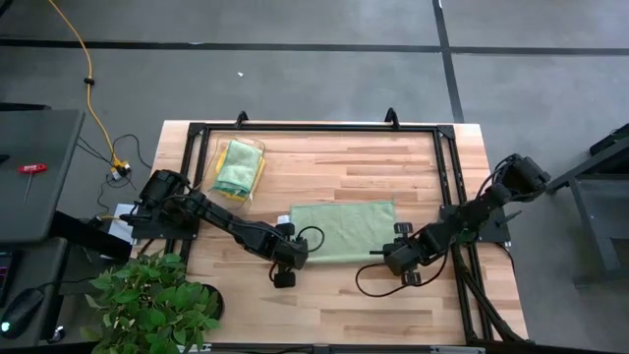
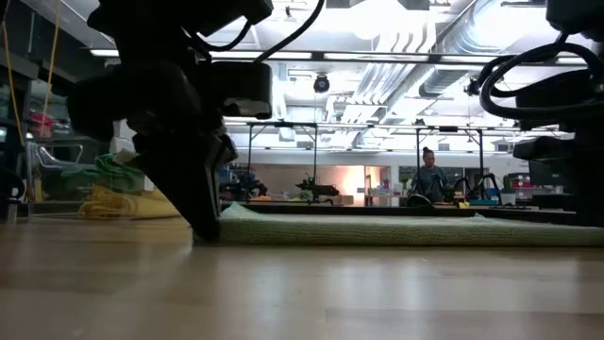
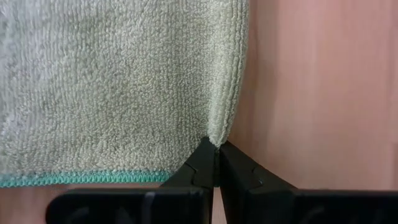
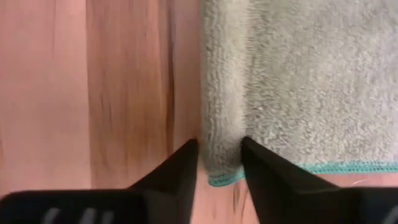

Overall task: Fold microfiber towels
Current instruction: Fold the green towel

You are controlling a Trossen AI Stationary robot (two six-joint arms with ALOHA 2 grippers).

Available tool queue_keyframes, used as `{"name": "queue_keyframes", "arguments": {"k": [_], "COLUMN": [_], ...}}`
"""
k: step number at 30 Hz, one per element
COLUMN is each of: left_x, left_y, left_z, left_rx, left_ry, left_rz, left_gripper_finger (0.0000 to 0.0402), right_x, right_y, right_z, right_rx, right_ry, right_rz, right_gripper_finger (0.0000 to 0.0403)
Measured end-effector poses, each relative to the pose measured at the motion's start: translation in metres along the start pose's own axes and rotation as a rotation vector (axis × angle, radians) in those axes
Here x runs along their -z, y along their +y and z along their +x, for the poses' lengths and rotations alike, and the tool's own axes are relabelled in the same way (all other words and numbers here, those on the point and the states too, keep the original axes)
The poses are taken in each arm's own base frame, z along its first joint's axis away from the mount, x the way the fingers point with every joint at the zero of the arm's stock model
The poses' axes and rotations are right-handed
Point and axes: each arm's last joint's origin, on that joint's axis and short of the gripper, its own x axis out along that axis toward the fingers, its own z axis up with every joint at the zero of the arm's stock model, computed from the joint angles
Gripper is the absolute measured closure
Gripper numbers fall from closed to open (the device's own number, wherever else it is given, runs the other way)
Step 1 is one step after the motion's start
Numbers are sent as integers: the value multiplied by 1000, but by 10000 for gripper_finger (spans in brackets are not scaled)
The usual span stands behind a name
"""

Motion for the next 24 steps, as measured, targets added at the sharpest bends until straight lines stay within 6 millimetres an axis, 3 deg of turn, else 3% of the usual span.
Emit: {"name": "queue_keyframes", "arguments": {"k": [7,10,14,18,24], "left_x": [8,12,15,11,4], "left_y": [-13,-14,-14,-11,7], "left_z": [-2,-5,-17,-41,-67], "left_rx": [60,87,147,255,275], "left_ry": [51,99,154,145,95], "left_rz": [-60,-95,-100,-105,-142], "left_gripper_finger": [399,399,399,399,399], "right_x": [-3,-11,-25,-37,-44], "right_y": [6,12,21,27,11], "right_z": [0,-2,-14,-31,-55], "right_rx": [-55,-155,-287,-418,-501], "right_ry": [-38,-77,-94,-85,-113], "right_rz": [201,288,277,259,313], "right_gripper_finger": [394,389,399,401,402]}}
